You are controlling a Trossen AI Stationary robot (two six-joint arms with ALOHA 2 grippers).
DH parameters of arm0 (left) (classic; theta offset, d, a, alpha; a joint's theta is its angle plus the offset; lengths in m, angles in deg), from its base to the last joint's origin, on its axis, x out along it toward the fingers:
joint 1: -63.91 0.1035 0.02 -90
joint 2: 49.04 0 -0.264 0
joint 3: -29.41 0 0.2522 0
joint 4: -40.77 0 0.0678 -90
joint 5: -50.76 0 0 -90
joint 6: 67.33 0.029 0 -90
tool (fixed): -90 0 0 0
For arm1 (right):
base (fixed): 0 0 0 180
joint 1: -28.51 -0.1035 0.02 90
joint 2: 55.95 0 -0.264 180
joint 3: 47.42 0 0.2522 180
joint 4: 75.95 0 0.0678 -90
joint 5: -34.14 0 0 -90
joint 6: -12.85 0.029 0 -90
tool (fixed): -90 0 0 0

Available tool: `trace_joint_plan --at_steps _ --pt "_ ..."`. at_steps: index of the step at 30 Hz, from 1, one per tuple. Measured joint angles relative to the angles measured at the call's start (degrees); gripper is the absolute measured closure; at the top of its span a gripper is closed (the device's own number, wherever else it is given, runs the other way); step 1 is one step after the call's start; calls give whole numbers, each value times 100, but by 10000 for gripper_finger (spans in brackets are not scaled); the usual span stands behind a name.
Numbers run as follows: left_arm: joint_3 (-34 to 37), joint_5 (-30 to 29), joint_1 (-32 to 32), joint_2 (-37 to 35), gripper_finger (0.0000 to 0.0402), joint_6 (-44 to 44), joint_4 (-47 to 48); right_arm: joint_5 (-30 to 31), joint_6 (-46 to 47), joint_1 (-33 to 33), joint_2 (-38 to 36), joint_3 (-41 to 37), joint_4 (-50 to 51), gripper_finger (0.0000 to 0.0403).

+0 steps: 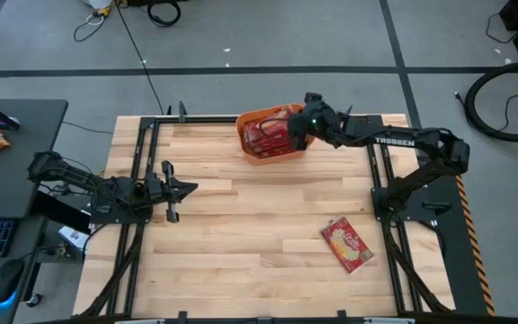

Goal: Sort popcorn bags into baskets
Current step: Stack the popcorn bag on top of the stacked popcorn bag into the bin

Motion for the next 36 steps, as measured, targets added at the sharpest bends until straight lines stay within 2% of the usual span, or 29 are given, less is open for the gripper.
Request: trace_joint_plan --at_steps 4,7,10,13,17,19,21,23,28,36 --pt "0 0 1 -1 383 2 0 -457 172 298 0 -252 -273 378" --pt "0 0 0 -2 383 2 0 -544 484 418 5 -293 -132 354" --pt "0 0 2 -1 383 2 -1 -490 743 401 17 -234 302 322" --pt "0 0 0 -2 383 2 -2 -138 1196 175 16 -66 768 295" --pt "0 0 7 -1 383 2 -2 -59 1766 -156 11 339 1736 278" --pt "0 0 7 -2 383 2 -1 -561 2204 -351 0 550 2316 276" --pt "0 0 7 -1 383 4 -2 -1427 2688 -565 -2 613 2650 277" --pt "0 0 7 -2 383 4 0 -2032 3109 -801 0 613 2994 277" --pt "0 0 7 -2 383 0 -1 -2234 4064 -1583 39 319 3762 277" --pt "0 0 7 -1 383 0 29 -2795 5670 -2953 37 -613 4050 277"
